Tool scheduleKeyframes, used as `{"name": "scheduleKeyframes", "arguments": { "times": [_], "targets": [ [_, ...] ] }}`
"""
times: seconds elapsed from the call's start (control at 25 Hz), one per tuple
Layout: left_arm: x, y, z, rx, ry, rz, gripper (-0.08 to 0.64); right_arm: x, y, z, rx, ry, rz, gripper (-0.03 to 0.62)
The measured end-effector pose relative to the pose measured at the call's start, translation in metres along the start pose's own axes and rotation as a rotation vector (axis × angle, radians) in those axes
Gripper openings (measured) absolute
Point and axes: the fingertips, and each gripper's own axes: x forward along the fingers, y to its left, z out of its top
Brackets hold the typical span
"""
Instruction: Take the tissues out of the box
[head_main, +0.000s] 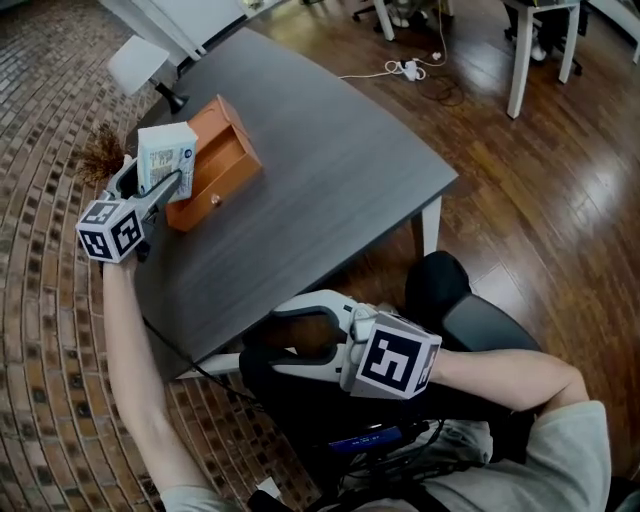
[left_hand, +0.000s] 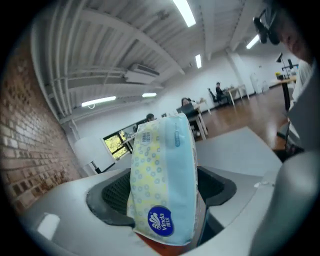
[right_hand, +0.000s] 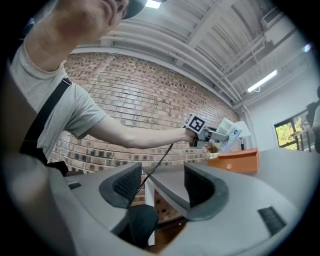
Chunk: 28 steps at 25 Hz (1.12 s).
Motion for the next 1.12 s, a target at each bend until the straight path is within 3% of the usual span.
{"name": "scheduleKeyframes", "arguments": {
  "times": [0.12, 0.4, 0.48, 0.64, 0.8, 1.12],
  "targets": [
    [-0.037, -0.028, 0.013, -0.214, -0.218, -0.029, 0.408, 0.000, 0.003, 0.001, -0.013, -0.005, -0.001, 0.258],
    [-0.106, -0.102, 0.013, -0.765, -0.666, -0.188, 0.408, 0.004, 0.018, -0.002, -0.041, 0.012, 0.037, 0.258],
    [-0.125, -0.115, 0.011, -0.886, -0.779, -0.206, 0.408, 0.006, 0.020, -0.002, -0.041, 0.012, 0.045, 0.258],
    [-0.163, -0.147, 0.008, -0.936, -0.929, -0.204, 0.408, 0.007, 0.021, 0.000, -0.036, -0.005, 0.051, 0.258],
    [-0.191, -0.177, 0.001, -0.933, -0.987, -0.173, 0.408, 0.005, 0.023, 0.001, -0.030, -0.012, 0.064, 0.258],
    [-0.207, -0.217, -0.035, -1.049, -1.132, -0.189, 0.408, 0.007, 0.040, -0.005, -0.041, 0.011, 0.118, 0.258]
  ]
}}
